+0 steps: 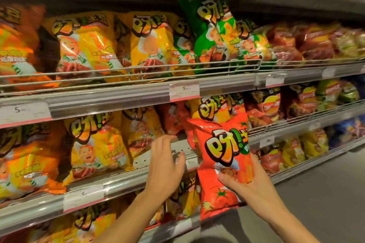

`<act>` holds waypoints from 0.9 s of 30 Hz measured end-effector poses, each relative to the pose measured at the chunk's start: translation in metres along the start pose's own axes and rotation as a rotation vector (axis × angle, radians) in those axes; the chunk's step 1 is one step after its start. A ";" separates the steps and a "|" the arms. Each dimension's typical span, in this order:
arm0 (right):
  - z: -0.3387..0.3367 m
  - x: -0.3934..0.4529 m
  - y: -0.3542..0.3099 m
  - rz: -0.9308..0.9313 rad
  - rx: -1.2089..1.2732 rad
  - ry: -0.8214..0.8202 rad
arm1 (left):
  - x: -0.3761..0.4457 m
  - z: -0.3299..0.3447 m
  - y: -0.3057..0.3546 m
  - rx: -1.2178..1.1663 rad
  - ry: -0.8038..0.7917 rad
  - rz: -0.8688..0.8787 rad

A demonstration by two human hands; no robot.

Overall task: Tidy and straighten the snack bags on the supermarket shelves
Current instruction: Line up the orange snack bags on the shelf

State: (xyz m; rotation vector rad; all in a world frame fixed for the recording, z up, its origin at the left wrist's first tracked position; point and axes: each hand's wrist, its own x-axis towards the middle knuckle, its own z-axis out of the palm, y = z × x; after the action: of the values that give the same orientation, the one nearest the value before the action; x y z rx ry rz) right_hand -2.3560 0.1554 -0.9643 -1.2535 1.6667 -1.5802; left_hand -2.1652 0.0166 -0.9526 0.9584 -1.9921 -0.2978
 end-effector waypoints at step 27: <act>-0.074 0.056 0.056 0.090 -0.008 0.239 | 0.081 0.057 0.039 -0.446 0.056 -0.607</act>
State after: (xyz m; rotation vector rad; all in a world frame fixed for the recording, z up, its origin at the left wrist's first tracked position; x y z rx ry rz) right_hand -2.4590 0.1362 -0.9920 -1.0098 1.8485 -1.7234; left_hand -2.2561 -0.0237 -0.9157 1.2297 -1.4470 -0.9900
